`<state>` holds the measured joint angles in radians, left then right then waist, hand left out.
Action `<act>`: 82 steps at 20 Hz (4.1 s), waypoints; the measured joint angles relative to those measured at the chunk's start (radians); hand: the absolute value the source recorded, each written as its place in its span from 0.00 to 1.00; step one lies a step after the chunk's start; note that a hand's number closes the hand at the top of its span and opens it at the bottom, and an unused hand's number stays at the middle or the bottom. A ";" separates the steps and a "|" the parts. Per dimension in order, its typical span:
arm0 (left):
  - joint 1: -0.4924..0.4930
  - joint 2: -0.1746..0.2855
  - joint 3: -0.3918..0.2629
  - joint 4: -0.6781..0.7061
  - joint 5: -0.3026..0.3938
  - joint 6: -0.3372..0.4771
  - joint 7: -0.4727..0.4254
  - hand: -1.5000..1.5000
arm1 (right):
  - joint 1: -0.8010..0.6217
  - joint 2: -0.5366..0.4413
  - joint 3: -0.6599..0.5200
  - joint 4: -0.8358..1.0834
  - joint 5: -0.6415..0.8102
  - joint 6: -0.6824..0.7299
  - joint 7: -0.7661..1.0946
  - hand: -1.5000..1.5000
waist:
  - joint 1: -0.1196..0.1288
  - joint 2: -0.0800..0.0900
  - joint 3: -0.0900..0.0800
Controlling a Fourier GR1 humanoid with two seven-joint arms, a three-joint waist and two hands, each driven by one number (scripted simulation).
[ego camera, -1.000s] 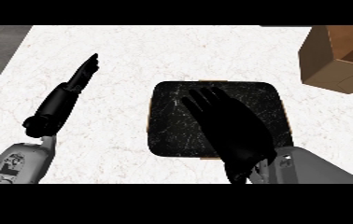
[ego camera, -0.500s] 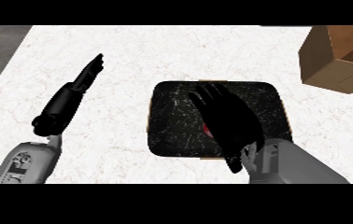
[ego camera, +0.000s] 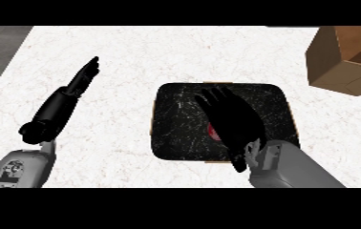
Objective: Pick the can from the tray and place it in the cardboard box
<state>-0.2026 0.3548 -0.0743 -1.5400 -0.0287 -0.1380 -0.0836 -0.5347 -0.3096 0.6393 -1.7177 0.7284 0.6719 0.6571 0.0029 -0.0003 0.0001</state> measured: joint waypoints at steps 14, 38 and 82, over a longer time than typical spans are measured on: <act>-0.025 -0.050 0.044 -0.004 -0.042 -0.045 0.034 0.50 | 0.071 0.056 -0.028 0.153 0.205 -0.072 -0.186 1.00 | 0.001 0.000 0.000; -0.013 -0.073 0.079 0.012 -0.073 -0.059 0.008 0.50 | 0.352 -0.351 -0.205 0.001 0.043 -0.549 -1.211 1.00 | -0.014 -0.004 0.000; -0.063 -0.121 0.054 0.000 -0.104 -0.096 0.014 0.50 | -0.321 -0.631 -0.551 1.158 0.007 -0.287 -1.327 0.00 | 0.071 0.025 -0.001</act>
<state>-0.2657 0.2335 -0.0205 -1.5401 -0.1326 -0.2343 -0.0698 -0.8561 -0.9406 0.0883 -0.5592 0.7359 0.3845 -0.6701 0.0742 0.0250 -0.0012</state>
